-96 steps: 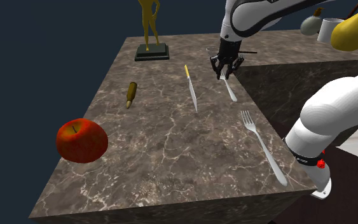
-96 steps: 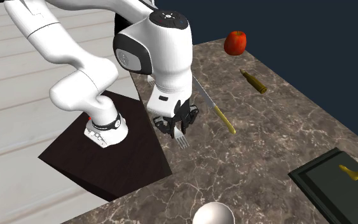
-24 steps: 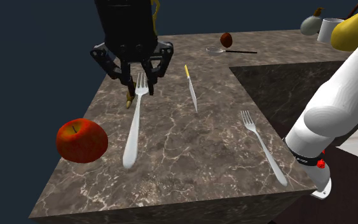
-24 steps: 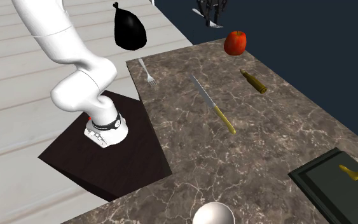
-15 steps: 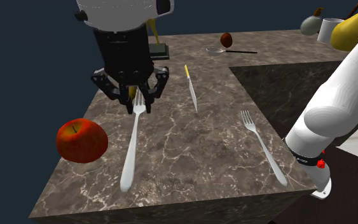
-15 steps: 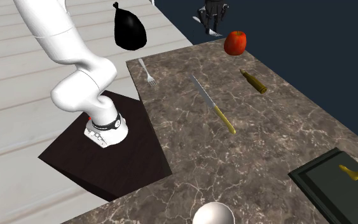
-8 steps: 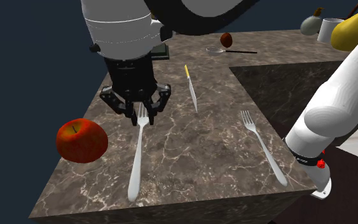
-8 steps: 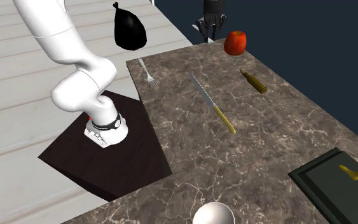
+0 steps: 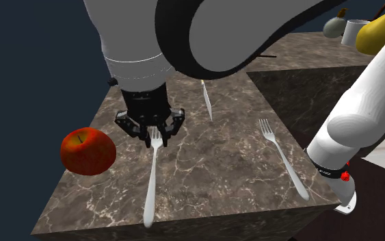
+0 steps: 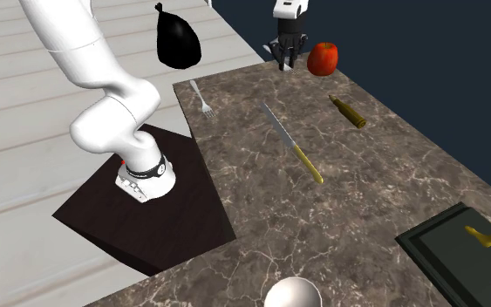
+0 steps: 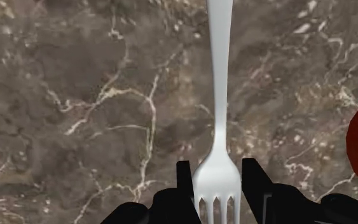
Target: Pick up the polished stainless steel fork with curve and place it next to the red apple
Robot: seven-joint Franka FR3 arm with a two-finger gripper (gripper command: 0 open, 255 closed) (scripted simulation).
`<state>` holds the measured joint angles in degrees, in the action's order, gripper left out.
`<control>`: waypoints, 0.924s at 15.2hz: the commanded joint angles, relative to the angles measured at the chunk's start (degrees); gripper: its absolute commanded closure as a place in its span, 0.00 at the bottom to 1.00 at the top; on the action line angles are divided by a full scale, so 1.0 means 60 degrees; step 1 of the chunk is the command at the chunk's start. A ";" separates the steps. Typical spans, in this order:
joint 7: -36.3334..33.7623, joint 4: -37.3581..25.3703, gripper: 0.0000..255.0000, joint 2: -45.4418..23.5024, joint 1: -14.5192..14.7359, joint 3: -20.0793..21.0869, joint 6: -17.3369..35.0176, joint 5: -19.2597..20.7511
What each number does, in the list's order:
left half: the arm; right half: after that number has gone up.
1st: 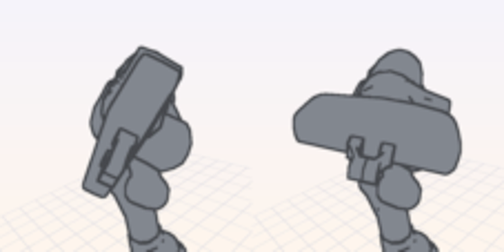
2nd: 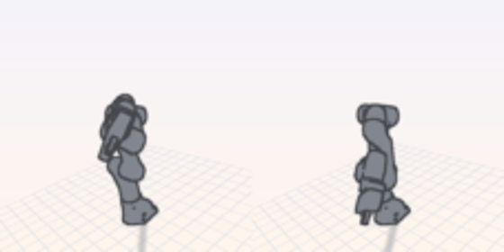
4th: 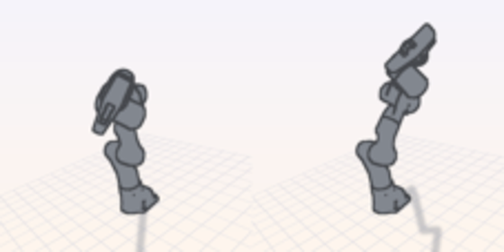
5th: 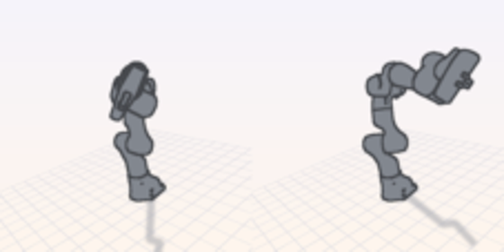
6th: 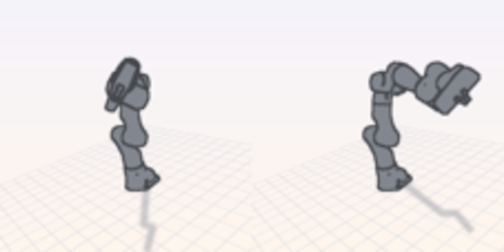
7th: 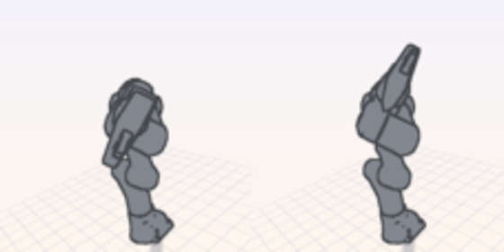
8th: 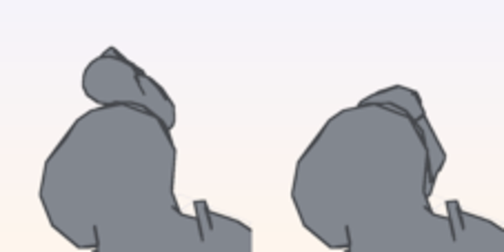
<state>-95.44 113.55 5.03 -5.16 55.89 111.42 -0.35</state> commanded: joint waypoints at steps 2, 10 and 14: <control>-0.0126 0.0287 1.00 -0.0156 0.0004 0.0064 0.0378 0.0138; -0.0370 0.0739 1.00 -0.0465 0.0013 0.0156 0.0994 0.0429; -0.0370 0.0739 1.00 -0.0465 0.0013 0.0156 0.0994 0.0429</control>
<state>-97.65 117.98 2.24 -5.09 56.83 117.38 2.22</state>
